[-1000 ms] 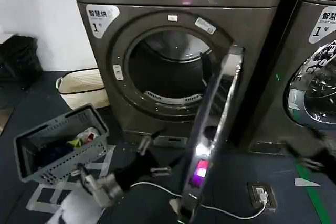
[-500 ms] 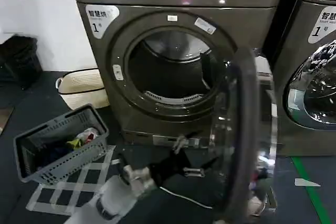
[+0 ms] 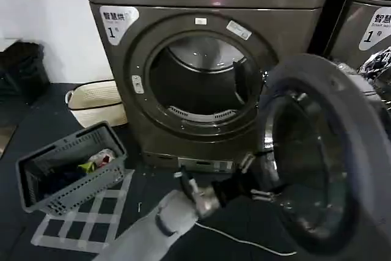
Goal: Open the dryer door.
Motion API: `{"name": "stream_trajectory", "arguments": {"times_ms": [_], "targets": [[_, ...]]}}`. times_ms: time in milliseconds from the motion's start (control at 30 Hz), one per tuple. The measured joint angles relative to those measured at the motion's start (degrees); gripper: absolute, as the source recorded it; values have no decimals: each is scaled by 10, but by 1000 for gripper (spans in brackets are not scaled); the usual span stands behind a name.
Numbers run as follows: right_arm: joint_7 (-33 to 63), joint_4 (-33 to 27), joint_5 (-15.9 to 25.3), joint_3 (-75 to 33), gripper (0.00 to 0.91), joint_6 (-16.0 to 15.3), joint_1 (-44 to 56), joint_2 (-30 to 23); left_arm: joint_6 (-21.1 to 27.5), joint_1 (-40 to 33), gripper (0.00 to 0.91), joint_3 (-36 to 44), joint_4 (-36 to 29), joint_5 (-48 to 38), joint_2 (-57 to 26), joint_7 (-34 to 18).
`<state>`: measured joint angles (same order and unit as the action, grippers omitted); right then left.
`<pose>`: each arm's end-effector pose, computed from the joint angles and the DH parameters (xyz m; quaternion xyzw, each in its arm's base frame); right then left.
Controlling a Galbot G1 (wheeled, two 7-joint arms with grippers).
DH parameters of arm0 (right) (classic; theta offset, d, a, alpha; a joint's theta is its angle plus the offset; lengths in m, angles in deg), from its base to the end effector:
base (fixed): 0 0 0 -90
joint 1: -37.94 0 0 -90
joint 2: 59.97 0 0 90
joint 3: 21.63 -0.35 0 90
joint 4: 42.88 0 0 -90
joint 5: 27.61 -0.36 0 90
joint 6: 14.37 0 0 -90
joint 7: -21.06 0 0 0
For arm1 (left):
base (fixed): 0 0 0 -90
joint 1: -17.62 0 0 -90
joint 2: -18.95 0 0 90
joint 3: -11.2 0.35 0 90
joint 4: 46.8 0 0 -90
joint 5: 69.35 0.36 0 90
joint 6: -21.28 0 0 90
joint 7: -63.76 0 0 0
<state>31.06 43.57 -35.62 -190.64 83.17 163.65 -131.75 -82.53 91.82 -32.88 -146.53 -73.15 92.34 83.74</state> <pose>-0.0864 -0.4514 -0.2376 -0.6282 -0.7242 0.2808 0.0457 0.3328 -0.1616 -0.2695 0.5423 0.8011 0.1171 0.2247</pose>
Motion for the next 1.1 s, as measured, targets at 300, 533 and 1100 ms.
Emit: {"name": "stream_trajectory", "arguments": {"times_ms": [300,533,1100], "targets": [[16,-76,7,-39,907,40,18,9,0,-48,907,28,63,7,63,-2],[34,-116,6,-63,907,61,36,26,1,-76,907,33,109,11,106,-9],[28,-163,5,-106,907,119,67,53,3,-116,907,28,189,13,178,-14]]}}
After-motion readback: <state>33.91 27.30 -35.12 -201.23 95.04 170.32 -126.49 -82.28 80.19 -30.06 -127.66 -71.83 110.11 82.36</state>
